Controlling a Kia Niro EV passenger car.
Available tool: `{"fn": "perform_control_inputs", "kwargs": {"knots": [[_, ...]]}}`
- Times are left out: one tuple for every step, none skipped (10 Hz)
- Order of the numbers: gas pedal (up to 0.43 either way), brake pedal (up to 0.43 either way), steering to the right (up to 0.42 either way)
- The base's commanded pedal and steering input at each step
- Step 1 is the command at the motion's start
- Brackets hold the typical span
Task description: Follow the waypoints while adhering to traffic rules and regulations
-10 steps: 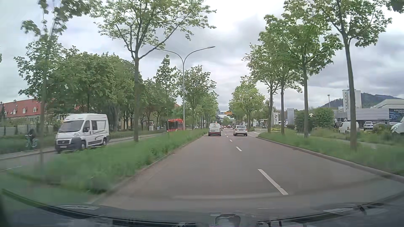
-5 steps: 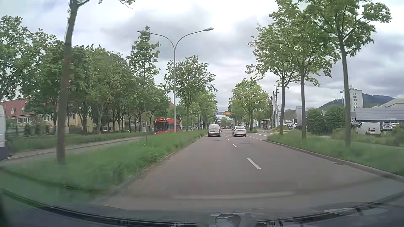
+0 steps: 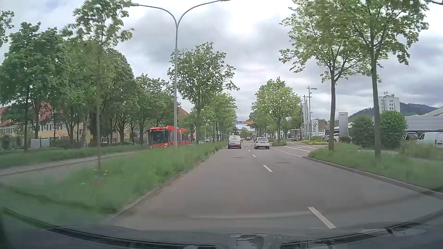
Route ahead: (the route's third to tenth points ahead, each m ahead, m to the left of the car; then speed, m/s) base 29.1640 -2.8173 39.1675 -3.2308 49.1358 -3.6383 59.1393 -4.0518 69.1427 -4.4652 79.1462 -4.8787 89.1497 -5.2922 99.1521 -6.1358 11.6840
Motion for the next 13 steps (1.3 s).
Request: {"fn": "perform_control_inputs", "kwargs": {"knots": [[0.087, 0.0, 0.004], [0.087, 0.0, 0.005], [0.087, 0.0, 0.004], [0.087, 0.0, 0.004], [0.087, 0.0, 0.005], [0.087, 0.0, 0.004], [0.087, 0.0, 0.005], [0.087, 0.0, 0.004], [0.087, 0.0, 0.004], [0.087, 0.0, 0.004], [0.087, 0.0, 0.004], [0.087, 0.0, 0.004], [0.087, 0.0, 0.004]]}}
